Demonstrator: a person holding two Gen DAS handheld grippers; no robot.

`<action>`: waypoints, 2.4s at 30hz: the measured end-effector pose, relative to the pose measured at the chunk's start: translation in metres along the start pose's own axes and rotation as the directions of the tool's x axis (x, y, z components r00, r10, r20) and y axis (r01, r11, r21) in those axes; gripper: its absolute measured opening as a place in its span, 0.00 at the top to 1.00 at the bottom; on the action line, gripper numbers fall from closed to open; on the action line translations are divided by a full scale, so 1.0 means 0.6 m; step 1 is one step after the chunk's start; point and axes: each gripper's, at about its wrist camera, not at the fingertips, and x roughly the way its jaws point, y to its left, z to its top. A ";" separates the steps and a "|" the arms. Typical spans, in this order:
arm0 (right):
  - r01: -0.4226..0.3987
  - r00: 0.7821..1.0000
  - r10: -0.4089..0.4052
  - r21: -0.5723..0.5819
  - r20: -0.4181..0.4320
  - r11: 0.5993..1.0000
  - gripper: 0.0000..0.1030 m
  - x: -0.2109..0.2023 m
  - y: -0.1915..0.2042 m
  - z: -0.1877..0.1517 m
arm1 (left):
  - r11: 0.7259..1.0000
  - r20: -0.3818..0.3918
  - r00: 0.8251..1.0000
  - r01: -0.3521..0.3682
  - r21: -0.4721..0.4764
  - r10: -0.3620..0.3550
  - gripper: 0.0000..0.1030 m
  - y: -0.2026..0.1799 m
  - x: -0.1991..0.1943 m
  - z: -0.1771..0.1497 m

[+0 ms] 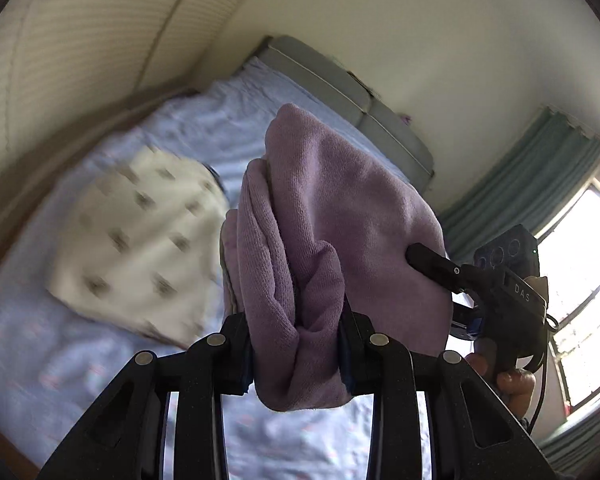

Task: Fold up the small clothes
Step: 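Carry the folded sweatshirt with both grippers onto the clothes stack, then open both grippers and withdraw from the stack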

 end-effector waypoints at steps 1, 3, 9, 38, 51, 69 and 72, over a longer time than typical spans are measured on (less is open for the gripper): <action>-0.017 1.000 0.017 -0.007 -0.002 1.000 0.55 0.036 0.018 0.014 | 1.000 0.013 1.000 -0.022 0.002 0.022 0.69 0.017 -0.010 0.022; -0.050 0.999 0.050 -0.010 -0.002 0.999 0.55 0.102 0.040 0.036 | 0.998 0.037 0.997 -0.063 0.001 0.063 0.69 0.055 -0.023 0.063; -0.056 0.998 0.056 0.017 0.005 0.998 0.55 0.250 0.035 0.067 | 0.991 0.038 0.991 -0.124 -0.052 0.126 0.69 0.160 0.021 0.107; 0.277 0.960 -0.261 -0.454 0.099 0.847 0.23 0.247 -0.009 0.028 | 0.901 0.269 0.914 -0.367 0.231 0.303 0.19 0.085 0.042 0.001; 0.257 0.953 -0.289 -0.751 0.091 0.609 0.20 0.324 0.027 0.047 | 0.926 0.243 0.946 -0.275 0.260 0.213 0.17 0.086 0.124 -0.027; 0.250 0.951 -0.303 -0.749 0.069 0.613 0.20 0.353 0.019 0.007 | 0.899 0.258 0.913 -0.376 0.227 0.316 0.10 0.091 0.137 -0.053; 0.279 0.950 -0.293 -0.725 0.111 0.630 0.20 0.310 0.036 0.000 | 0.886 0.275 0.899 -0.405 0.227 0.341 0.10 0.064 0.110 -0.051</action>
